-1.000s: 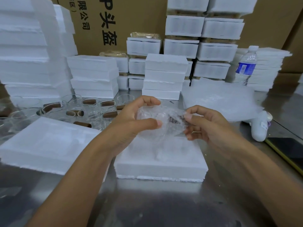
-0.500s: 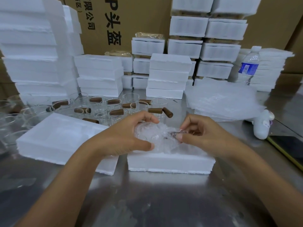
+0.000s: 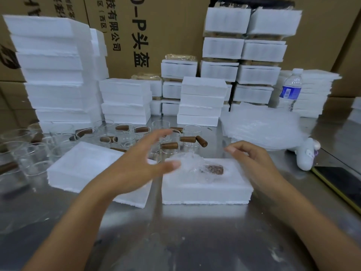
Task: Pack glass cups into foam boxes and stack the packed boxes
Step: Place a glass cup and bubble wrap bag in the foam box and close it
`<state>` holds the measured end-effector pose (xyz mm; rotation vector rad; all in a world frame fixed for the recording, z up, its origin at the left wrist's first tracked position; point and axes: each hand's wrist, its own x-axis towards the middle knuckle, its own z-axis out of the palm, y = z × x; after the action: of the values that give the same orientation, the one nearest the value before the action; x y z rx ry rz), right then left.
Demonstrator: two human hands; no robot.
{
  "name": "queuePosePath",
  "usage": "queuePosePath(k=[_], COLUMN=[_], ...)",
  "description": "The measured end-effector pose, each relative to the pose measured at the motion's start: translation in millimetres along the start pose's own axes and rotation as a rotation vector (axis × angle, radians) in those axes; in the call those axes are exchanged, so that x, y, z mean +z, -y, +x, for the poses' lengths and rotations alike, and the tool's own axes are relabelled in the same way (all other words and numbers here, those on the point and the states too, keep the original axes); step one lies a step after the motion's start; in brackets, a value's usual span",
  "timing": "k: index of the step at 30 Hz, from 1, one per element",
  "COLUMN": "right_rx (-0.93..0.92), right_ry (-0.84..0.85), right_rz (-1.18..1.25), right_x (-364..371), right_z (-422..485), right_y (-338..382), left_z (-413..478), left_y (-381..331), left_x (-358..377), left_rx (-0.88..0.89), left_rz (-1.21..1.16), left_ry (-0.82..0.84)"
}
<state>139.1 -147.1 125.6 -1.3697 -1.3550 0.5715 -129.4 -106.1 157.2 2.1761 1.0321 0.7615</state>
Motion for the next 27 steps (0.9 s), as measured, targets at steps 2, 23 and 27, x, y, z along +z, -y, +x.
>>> queuePosePath(k=[2,23,27], right_rx=[0.035,0.087,0.068], right_ry=[-0.033,-0.086,-0.092], right_rz=[0.031,-0.081,-0.076], right_x=[-2.1,9.2,16.4], right_z=[0.3,3.5,-1.0], right_y=[-4.5,-19.8,-16.1], left_z=[-15.8,-41.5,-24.3], left_y=[8.8,49.6,-4.9], left_x=[-17.6,-23.7,-19.4], left_rx=[0.001,-0.432,-0.044], left_rz=[0.034,-0.184,-0.080], left_ry=[-0.310,-1.113,-1.123])
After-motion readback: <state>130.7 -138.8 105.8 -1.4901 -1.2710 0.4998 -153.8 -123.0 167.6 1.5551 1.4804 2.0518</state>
